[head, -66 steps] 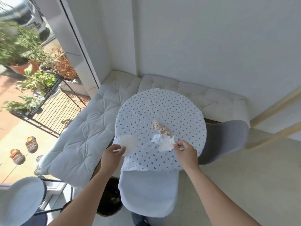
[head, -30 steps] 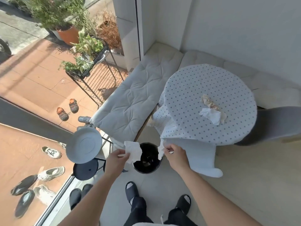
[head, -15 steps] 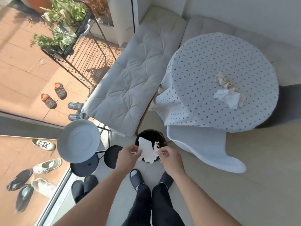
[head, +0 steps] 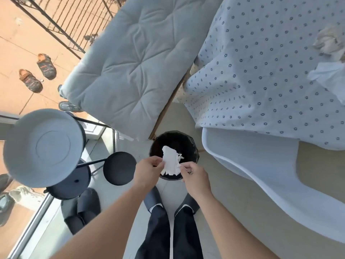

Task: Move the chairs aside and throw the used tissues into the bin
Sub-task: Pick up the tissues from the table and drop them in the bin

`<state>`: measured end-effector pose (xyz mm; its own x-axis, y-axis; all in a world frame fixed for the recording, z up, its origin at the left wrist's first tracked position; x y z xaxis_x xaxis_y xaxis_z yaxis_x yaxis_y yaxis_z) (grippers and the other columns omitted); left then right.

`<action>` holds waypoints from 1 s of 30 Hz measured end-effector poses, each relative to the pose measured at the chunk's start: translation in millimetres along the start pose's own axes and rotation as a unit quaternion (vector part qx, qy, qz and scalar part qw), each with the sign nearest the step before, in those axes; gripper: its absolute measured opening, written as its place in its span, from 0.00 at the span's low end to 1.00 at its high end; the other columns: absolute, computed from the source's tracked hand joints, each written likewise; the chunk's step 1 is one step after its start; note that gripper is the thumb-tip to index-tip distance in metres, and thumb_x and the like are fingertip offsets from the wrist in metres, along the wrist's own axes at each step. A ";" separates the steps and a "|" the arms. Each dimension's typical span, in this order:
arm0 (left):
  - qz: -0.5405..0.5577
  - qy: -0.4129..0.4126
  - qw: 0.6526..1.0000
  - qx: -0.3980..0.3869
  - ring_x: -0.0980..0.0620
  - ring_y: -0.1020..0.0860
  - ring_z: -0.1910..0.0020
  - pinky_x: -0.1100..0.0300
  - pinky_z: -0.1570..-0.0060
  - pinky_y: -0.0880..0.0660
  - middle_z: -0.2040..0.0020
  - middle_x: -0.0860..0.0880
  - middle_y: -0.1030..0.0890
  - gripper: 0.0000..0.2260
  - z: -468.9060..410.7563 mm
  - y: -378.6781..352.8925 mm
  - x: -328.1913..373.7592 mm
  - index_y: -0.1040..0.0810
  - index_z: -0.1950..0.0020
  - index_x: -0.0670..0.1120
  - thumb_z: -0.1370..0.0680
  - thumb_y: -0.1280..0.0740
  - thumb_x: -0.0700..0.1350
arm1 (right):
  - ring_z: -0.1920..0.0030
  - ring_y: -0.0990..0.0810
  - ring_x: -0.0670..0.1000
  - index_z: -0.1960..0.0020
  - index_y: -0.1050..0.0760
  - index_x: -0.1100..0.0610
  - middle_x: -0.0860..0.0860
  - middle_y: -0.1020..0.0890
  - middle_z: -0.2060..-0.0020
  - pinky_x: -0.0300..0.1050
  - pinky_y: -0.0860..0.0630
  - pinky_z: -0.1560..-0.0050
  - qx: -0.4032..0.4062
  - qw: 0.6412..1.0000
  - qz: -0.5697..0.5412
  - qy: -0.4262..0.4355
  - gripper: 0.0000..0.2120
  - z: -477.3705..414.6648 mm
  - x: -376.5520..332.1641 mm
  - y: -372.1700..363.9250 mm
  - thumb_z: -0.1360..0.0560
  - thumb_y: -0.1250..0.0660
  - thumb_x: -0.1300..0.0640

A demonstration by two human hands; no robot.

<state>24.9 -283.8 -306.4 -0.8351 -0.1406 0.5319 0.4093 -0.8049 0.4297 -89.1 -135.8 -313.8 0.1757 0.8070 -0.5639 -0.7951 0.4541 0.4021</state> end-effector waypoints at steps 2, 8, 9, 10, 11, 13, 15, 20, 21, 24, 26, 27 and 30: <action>-0.008 0.005 1.000 0.002 0.66 0.23 0.58 0.70 0.61 0.30 0.58 0.62 0.19 0.05 -19.1 -14.9 -14.4 0.17 0.52 0.57 0.18 0.31 0.49 | 0.57 0.15 0.44 0.50 0.17 0.43 0.41 0.15 0.54 0.32 0.28 0.63 -0.001 1.000 0.008 -0.004 0.05 -18.8 16.2 -8.1 0.20 0.32 0.48; -0.018 0.018 1.000 -0.004 0.67 0.23 0.58 0.68 0.61 0.29 0.58 0.63 0.19 0.07 -55.2 -50.2 -49.3 0.18 0.54 0.60 0.18 0.31 0.49 | 0.63 0.15 0.45 0.48 0.18 0.44 0.42 0.15 0.52 0.35 0.25 0.63 0.005 1.000 0.024 -0.015 0.06 -62.1 50.5 -27.5 0.19 0.34 0.49; -0.018 0.019 1.000 -0.003 0.67 0.22 0.57 0.68 0.60 0.28 0.58 0.62 0.18 0.07 -59.0 -53.9 -53.2 0.17 0.53 0.59 0.18 0.32 0.49 | 0.62 0.15 0.46 0.48 0.18 0.44 0.42 0.15 0.52 0.35 0.25 0.64 0.006 0.999 0.026 -0.017 0.06 -66.6 54.4 -30.5 0.19 0.34 0.49; -0.015 0.021 1.000 -0.004 0.66 0.22 0.56 0.69 0.60 0.28 0.57 0.62 0.18 0.07 -62.7 -56.9 -56.6 0.15 0.51 0.58 0.18 0.32 0.49 | 0.62 0.15 0.46 0.48 0.18 0.44 0.42 0.15 0.52 0.36 0.24 0.64 0.006 0.999 0.029 -0.017 0.06 -70.5 58.1 -33.3 0.19 0.34 0.50; -0.013 0.022 1.000 -0.005 0.64 0.21 0.56 0.69 0.59 0.29 0.56 0.61 0.17 0.07 -66.5 -59.9 -60.1 0.14 0.49 0.57 0.18 0.32 0.49 | 0.62 0.15 0.46 0.49 0.18 0.44 0.42 0.15 0.52 0.36 0.24 0.64 0.007 0.999 0.030 -0.016 0.06 -74.6 61.5 -36.5 0.19 0.34 0.50; -0.011 0.027 1.000 -0.009 0.59 0.19 0.56 0.68 0.61 0.29 0.52 0.59 0.15 0.09 -72.6 -64.4 -64.9 0.13 0.44 0.56 0.17 0.33 0.49 | 0.60 0.14 0.47 0.47 0.18 0.44 0.41 0.15 0.52 0.40 0.21 0.60 0.012 0.999 0.031 -0.018 0.06 -81.7 69.4 -43.3 0.19 0.34 0.50; -0.019 0.035 0.999 -0.026 0.57 0.18 0.55 0.65 0.57 0.27 0.44 0.56 0.14 0.12 -77.4 -67.7 -70.5 0.15 0.36 0.55 0.17 0.33 0.51 | 0.54 0.14 0.48 0.42 0.19 0.43 0.39 0.15 0.49 0.46 0.18 0.52 0.012 0.999 0.031 -0.019 0.08 -86.9 77.9 -50.3 0.19 0.35 0.49; -0.060 0.078 0.993 -0.065 0.49 0.21 0.33 0.59 0.38 0.28 0.29 0.52 0.20 0.26 -80.7 -67.9 -83.4 0.30 0.20 0.49 0.17 0.35 0.55 | 0.42 0.16 0.51 0.33 0.22 0.41 0.37 0.17 0.40 0.55 0.19 0.38 0.008 0.999 0.041 -0.031 0.16 -88.9 91.9 -59.7 0.20 0.35 0.44; -0.062 0.080 0.993 -0.063 0.48 0.21 0.33 0.58 0.36 0.27 0.29 0.52 0.19 0.26 -79.9 -66.2 -84.7 0.30 0.20 0.48 0.17 0.35 0.55 | 0.42 0.16 0.51 0.34 0.22 0.41 0.37 0.17 0.40 0.56 0.19 0.39 0.010 0.999 0.041 -0.031 0.16 -87.7 91.8 -59.8 0.21 0.35 0.43; -0.072 0.071 0.993 -0.053 0.48 0.19 0.36 0.57 0.37 0.25 0.30 0.51 0.19 0.24 -75.5 -58.1 -82.4 0.28 0.22 0.48 0.16 0.36 0.53 | 0.42 0.16 0.51 0.34 0.22 0.42 0.38 0.17 0.40 0.55 0.20 0.38 0.011 0.999 0.044 -0.024 0.16 -82.9 86.8 -57.0 0.20 0.35 0.43; -0.081 0.059 0.994 -0.046 0.49 0.20 0.37 0.56 0.36 0.26 0.31 0.51 0.18 0.22 -70.5 -50.6 -76.7 0.26 0.23 0.48 0.16 0.37 0.53 | 0.42 0.16 0.50 0.33 0.22 0.44 0.39 0.16 0.40 0.54 0.21 0.36 0.014 0.999 0.046 -0.016 0.16 -76.1 76.3 -51.2 0.20 0.34 0.45; -0.080 0.053 0.994 -0.043 0.50 0.20 0.39 0.56 0.37 0.27 0.31 0.52 0.18 0.22 -66.6 -45.9 -72.4 0.26 0.23 0.48 0.16 0.37 0.53 | 0.42 0.16 0.50 0.32 0.22 0.45 0.39 0.17 0.39 0.53 0.21 0.36 0.014 0.999 0.046 -0.013 0.16 -71.7 69.1 -47.5 0.19 0.34 0.45; -0.087 0.032 0.995 -0.031 0.50 0.21 0.38 0.56 0.37 0.28 0.33 0.52 0.17 0.20 -45.0 -23.1 -49.9 0.24 0.25 0.49 0.16 0.37 0.52 | 0.38 0.19 0.49 0.32 0.23 0.46 0.39 0.18 0.38 0.51 0.22 0.34 0.014 0.999 0.049 0.000 0.16 -46.9 39.3 -29.9 0.18 0.34 0.47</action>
<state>40.6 -284.1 -375.7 -0.9136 -0.0315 0.4055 0.2356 -0.8537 0.4644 -85.7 -135.4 -381.7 0.0968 0.8481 -0.5209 -0.7920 0.3827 0.4758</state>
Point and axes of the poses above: each hand's wrist, its own z-axis away from the middle knuckle, its own y-axis out of the back of the hand, x = y × z, the point moved 2 cm from there along -z, towards the middle knuckle
